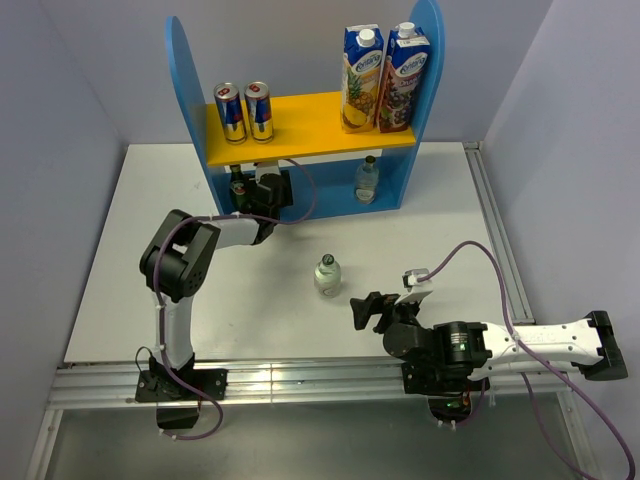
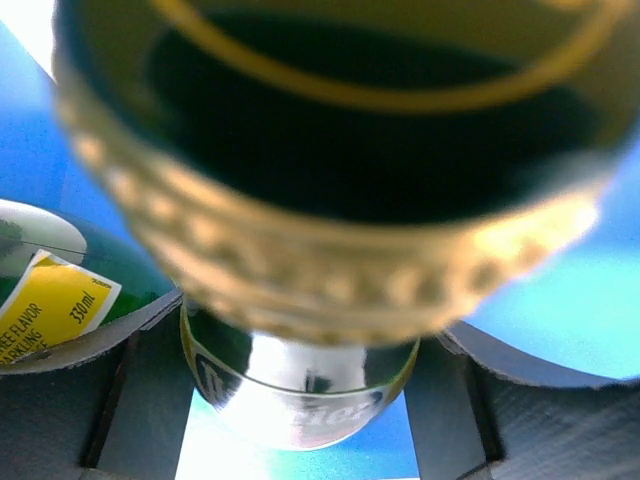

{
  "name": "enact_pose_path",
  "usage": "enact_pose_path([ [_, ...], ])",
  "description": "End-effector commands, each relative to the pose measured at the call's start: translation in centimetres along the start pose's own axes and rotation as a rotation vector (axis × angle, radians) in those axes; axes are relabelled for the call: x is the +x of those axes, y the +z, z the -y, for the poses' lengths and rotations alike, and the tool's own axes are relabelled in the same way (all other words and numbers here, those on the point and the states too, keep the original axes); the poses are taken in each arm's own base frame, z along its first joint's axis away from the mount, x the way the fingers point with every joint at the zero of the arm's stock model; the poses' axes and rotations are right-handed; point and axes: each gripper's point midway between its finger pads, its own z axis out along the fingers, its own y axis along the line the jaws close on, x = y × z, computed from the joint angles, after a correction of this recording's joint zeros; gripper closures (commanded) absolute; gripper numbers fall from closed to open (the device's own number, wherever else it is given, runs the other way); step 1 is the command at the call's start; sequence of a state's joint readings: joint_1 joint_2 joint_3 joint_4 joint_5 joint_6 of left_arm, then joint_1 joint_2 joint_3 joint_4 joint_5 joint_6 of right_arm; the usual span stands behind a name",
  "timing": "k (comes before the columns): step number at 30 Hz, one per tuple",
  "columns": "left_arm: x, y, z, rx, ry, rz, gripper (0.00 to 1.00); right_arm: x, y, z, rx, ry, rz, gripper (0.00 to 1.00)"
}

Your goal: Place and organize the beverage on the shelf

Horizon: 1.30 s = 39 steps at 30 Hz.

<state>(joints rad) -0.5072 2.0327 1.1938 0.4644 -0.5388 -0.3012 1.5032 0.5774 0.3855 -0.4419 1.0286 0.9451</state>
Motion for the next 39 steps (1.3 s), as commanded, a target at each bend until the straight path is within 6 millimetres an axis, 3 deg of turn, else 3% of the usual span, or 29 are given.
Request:
enact_pose_path([
  [1,-6.0,-0.9,0.4,0.012,-0.086,0.132,0.26,-0.8,0.0,-0.1,0.007,0.025,0.042,0.00],
  [11,-6.1,-2.5,0.8,0.025,-0.074,0.101,0.05,-0.9,0.1,-0.1,0.011,0.026,0.043,0.00],
  [20,-5.2,-5.4,1.6,0.029,-0.053,0.074,0.01,-0.9,0.0,0.0,0.011,0.033,0.044,0.00],
  [26,-4.2,-8.5,1.5,0.015,-0.062,0.056,0.01,-0.9,0.0,0.1,0.020,0.028,0.046,0.00],
  [33,-3.7,-14.4,0.7,-0.010,-0.107,0.074,0.01,-0.9,0.0,0.1,0.019,0.031,0.047,0.00],
  [39,-0.8,-19.6,-0.7,-0.018,-0.104,0.022,0.01,-0.8,-0.1,0.1,0.010,0.032,0.047,0.00],
])
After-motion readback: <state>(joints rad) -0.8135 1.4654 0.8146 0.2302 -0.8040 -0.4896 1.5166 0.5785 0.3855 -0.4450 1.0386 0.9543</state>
